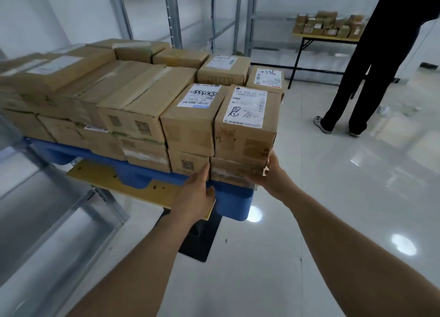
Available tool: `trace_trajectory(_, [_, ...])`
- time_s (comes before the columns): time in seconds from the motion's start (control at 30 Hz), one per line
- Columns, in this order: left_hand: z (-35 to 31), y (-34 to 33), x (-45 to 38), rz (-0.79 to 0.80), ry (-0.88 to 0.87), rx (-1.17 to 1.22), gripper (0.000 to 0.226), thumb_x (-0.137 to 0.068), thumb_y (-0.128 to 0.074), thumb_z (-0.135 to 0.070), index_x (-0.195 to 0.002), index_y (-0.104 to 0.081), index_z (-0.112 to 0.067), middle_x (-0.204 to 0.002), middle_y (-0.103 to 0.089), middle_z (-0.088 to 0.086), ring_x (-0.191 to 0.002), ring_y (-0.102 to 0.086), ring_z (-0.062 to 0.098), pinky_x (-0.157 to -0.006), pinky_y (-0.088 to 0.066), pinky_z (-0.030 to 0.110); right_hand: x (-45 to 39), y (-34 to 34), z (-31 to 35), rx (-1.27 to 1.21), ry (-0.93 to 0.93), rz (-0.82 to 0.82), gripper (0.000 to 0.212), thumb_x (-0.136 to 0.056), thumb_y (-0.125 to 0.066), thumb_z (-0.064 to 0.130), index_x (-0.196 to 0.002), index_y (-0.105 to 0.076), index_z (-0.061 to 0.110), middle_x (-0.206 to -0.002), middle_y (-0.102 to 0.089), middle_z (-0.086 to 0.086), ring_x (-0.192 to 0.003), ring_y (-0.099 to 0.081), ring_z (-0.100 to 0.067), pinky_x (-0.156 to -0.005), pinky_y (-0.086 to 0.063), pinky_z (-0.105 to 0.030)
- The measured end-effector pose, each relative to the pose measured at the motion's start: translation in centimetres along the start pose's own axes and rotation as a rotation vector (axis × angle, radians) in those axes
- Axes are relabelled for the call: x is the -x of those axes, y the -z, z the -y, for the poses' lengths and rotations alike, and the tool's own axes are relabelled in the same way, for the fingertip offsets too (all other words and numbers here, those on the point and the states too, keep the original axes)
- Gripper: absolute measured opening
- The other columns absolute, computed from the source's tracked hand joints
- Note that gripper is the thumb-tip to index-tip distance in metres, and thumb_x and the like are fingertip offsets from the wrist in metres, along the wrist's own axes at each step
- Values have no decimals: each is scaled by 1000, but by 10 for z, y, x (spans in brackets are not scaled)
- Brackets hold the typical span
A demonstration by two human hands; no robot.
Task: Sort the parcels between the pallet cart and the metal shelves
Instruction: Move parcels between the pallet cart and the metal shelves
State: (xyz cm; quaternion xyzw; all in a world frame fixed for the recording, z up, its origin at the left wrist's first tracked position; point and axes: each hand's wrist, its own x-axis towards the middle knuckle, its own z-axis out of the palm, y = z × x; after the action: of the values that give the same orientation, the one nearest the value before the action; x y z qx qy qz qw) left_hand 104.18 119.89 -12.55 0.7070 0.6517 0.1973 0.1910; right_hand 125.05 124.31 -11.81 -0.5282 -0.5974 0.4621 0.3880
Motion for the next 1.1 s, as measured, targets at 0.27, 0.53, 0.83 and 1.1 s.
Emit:
trace_trajectory(0.27, [-19, 6, -21, 112, 104, 38, 65, -98, -39, -29, -148, 2, -35, -77, -54, 1, -65, -53, 12, -49, -33, 25, -8, -1, -11, 36, -35, 43, 84, -84, -70, 19, -148, -16, 24, -139, -45, -1, -125, -45, -21, -100, -46, -36])
trace_trajectory(0.53, [-20, 6, -25, 104, 213, 575, 52, -95, -47, -12, -139, -30, -34, -94, -64, -3, -79, -65, 9, -61, -52, 21, -8, 0, -15, 78, -78, 18, 79, -82, -68, 13, -146, -22, 25, -135, -49, 0, -122, -49, -23, -102, -44, -45])
trace_trajectory(0.83, [0, 20, -18, 62, 57, 252, 51, -97, -46, -22, -142, -30, -39, -147, -29, 2, -103, -48, 4, -83, -36, 16, -1, -5, -14, 86, -122, 5, 85, -76, -69, 24, -146, -21, 27, -135, -50, 0, -120, -50, -26, -101, -44, -50])
trace_trajectory(1.1, [4, 22, -16, 46, 4, 188, 53, -96, -47, -21, -144, -30, -37, -147, -31, 0, -88, -36, -9, -91, -29, 17, -1, -4, -12, 160, -139, 5, 76, -84, -66, 15, -146, -23, 26, -132, -52, 3, -121, -50, -26, -100, -46, -43])
